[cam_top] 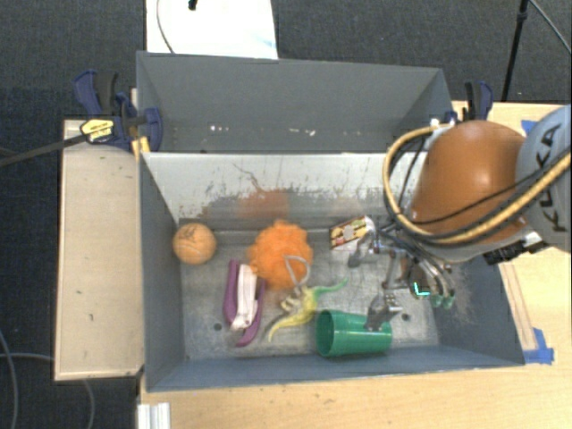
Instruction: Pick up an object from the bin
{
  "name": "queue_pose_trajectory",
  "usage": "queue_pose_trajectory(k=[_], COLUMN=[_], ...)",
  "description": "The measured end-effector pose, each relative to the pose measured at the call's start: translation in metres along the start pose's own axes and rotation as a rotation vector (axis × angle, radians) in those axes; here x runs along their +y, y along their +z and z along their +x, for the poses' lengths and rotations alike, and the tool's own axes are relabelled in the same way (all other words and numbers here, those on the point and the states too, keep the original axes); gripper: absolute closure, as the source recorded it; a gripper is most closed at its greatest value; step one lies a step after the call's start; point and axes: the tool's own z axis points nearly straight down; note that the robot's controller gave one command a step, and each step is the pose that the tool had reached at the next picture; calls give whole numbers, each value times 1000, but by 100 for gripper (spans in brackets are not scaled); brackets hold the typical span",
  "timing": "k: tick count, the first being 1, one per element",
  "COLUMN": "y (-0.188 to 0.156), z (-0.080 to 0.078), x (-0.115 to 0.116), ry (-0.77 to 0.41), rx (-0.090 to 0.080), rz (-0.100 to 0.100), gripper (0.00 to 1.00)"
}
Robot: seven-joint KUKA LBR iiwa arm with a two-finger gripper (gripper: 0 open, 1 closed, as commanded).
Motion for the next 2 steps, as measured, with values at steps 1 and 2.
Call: queue_pose_trajectory(k=[1,2], y=[-3,30], z=[-2,-10], x=[0,-6], ry=[1,-85], rx=[-8,-12], rz=[0,0], gripper=[0,0])
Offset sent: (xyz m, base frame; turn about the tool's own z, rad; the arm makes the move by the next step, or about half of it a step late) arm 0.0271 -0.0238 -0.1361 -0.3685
